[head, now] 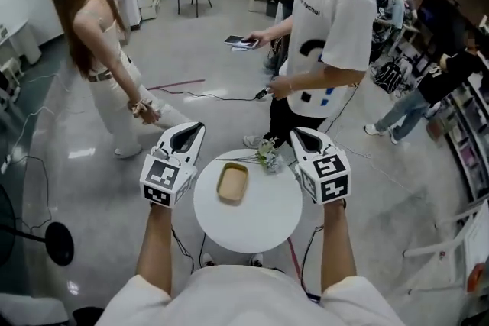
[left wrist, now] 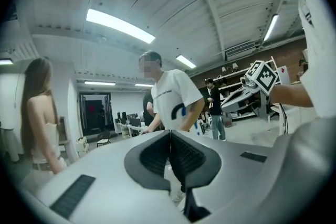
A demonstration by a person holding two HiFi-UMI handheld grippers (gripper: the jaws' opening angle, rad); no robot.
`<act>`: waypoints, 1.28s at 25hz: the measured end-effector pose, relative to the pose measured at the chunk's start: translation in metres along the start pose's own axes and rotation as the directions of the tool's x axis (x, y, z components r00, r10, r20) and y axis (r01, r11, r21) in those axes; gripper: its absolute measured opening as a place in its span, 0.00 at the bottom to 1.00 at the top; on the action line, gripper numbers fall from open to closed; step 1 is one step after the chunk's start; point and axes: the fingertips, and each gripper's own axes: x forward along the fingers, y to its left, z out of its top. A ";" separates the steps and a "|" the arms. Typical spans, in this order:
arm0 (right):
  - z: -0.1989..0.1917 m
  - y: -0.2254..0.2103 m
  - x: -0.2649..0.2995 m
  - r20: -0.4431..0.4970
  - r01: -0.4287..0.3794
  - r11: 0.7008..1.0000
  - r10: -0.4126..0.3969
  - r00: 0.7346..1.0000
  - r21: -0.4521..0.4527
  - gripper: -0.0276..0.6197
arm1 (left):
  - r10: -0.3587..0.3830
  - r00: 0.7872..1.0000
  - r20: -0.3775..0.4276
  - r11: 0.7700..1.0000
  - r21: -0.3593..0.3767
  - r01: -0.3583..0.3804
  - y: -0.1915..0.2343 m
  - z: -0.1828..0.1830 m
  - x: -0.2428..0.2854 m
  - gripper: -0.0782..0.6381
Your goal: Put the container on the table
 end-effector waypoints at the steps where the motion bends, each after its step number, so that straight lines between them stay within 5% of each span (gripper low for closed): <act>1: 0.013 -0.005 -0.008 0.028 0.018 1.000 -0.018 0.999 -0.007 0.06 | -0.010 1.000 0.021 1.000 0.019 0.009 -0.001 0.014 0.001 0.14; 11: 0.071 -0.020 -0.061 0.152 0.081 0.995 -0.071 0.986 -0.062 0.06 | -0.052 0.992 0.118 0.993 0.116 0.038 -0.020 0.085 -0.007 0.14; 32: 0.053 -0.010 -0.040 0.117 0.076 0.996 -0.070 0.991 -0.053 0.06 | -0.053 0.995 0.082 0.993 0.111 0.044 -0.011 0.057 -0.012 0.14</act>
